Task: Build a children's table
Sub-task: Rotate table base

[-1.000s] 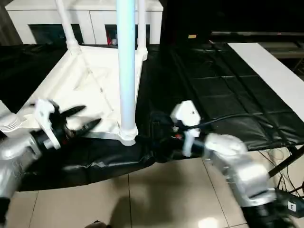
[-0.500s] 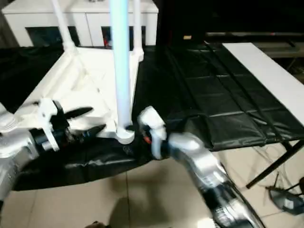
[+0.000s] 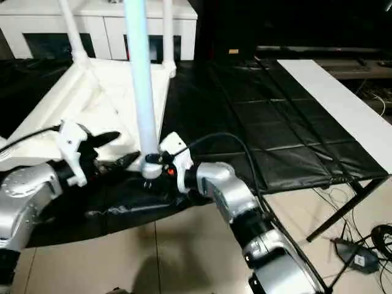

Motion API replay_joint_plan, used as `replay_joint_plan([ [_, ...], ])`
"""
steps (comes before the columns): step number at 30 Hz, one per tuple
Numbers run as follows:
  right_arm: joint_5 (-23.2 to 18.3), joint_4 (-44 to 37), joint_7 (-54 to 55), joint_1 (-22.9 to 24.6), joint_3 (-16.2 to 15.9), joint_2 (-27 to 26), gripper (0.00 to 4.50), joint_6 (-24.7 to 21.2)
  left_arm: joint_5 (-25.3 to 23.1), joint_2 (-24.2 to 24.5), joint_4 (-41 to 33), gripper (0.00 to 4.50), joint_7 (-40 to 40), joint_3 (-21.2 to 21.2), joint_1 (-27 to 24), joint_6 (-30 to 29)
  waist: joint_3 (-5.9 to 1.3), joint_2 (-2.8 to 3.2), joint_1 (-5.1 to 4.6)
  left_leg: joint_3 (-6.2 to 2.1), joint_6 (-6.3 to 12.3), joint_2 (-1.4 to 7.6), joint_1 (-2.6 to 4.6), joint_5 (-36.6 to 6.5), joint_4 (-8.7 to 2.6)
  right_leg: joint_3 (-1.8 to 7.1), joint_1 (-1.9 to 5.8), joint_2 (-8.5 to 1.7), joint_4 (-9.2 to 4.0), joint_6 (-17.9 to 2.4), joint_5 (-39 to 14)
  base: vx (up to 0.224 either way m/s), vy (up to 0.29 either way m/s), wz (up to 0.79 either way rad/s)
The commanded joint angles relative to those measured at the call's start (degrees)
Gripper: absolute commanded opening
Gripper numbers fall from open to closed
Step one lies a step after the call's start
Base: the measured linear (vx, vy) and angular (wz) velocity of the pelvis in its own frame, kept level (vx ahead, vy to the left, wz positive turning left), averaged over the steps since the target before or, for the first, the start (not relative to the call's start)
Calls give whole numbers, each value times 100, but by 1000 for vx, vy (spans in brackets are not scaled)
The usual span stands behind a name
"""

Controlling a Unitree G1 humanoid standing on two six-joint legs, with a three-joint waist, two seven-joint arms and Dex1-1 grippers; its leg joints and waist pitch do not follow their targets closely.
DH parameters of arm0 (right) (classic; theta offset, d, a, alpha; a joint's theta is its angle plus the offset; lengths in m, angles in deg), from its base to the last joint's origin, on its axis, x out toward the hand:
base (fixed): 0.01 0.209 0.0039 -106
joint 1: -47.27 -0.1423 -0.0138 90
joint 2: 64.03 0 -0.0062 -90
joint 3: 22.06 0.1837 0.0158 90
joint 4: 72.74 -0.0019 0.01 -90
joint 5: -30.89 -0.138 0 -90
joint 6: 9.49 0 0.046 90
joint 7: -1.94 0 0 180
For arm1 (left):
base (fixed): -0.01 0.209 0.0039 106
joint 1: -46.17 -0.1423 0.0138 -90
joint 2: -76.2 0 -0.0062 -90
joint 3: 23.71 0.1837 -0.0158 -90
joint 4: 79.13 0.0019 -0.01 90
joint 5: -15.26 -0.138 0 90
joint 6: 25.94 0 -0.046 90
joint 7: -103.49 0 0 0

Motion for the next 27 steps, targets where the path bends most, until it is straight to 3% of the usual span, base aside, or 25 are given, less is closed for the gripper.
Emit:
replay_joint_plan([
  [1,-68,-270,-535,155,-235,159,450,-151,-164,129,82,442,44,-36,-5,49,-332,106,20,-140,-282,230,140,-2019,-503,229,149,-275,-462,-944,-1615,0,0,0],
  [5,-27,-220,-645,173,-257,159,450,-113,-207,165,99,442,51,-50,-22,67,-362,102,20,-134,-226,232,126,-1719,-493,221,172,-286,-410,-1082,-1164,0,0,0],
  [7,87,169,-399,60,-91,-11,450,171,-221,254,75,442,47,-118,-50,59,-371,104,3,-115,-198,223,113,-1526,-474,217,168,-284,-371,-1245,-862,0,0,0],
  [9,126,537,-224,-122,78,-220,450,402,-273,411,89,442,35,-165,-67,42,-365,101,-26,-120,-190,217,100,-1553,-480,215,176,-283,-369,-1307,-886,0,0,0],
  [10,134,616,-169,-172,136,-279,450,442,-276,441,95,442,28,-180,-69,38,-373,104,-31,-120,-185,212,93,-1545,-480,212,198,-280,-362,-1300,-892,0,0,0],
  [11,129,677,-134,-208,184,-323,450,476,-276,457,99,442,26,-191,-72,35,-371,113,-26,-119,-195,226,106,-1543,-479,216,183,-290,-361,-1298,-892,0,0,0],
  [12,109,1027,228,-386,430,-496,450,696,-344,512,129,442,65,-200,-79,31,-365,128,-42,-112,-203,224,117,-1576,-474,224,163,-283,-358,-1323,-877,0,0,0],
  [16,132,1567,835,-661,716,-601,450,1019,-447,550,216,442,222,-248,-31,12,-349,146,-27,-107,-302,230,160,-1747,-486,226,137,-284,-386,-1301,-1089,0,0,0],
  [22,415,2091,1322,-856,852,-506,450,1468,-390,531,153,442,272,-280,-5,-36,-341,162,-11,-123,-410,222,158,-2031,-498,225,134,-287,-410,-1166,-1420,0,0,0],
  [27,488,2279,1294,-816,975,-433,450,1780,-422,369,102,442,277,-134,19,10,-367,170,-15,-112,-316,217,135,-1777,-476,223,162,-279,-372,-1265,-991,0,0,0],
])
